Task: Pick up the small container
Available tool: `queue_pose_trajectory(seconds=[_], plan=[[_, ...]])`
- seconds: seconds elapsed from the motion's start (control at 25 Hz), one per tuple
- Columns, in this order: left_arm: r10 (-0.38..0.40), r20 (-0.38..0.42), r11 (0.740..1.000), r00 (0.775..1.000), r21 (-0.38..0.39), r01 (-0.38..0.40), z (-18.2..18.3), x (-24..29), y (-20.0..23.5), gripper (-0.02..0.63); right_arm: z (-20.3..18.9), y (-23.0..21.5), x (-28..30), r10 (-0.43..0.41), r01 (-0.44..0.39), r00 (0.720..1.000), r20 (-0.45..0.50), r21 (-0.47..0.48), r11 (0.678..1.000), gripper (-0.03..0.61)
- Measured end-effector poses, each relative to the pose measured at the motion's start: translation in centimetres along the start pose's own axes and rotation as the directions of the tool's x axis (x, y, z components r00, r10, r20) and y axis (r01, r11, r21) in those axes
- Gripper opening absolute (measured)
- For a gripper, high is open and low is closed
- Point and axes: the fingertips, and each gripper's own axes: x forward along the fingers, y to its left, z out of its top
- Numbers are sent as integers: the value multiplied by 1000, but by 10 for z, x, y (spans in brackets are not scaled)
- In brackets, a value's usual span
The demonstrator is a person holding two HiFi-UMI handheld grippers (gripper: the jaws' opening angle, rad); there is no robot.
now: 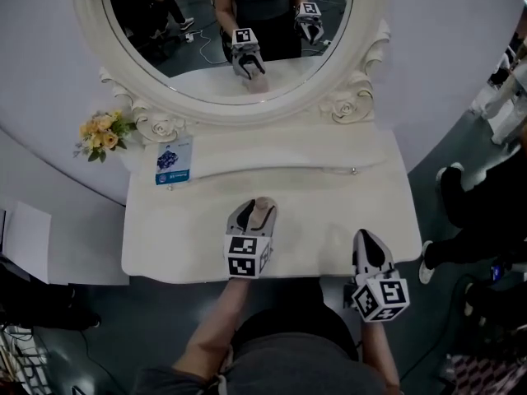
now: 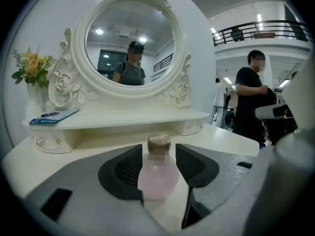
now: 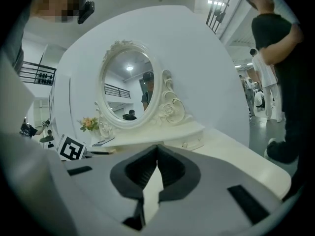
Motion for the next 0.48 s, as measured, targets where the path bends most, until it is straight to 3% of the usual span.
queue_pose_trajectory(seconds=[0.48], plan=[[25,-29,1000,999,-1,-25,3,26,3,198,0,-14,24,9,-8,1000,-24,22,1000,5]])
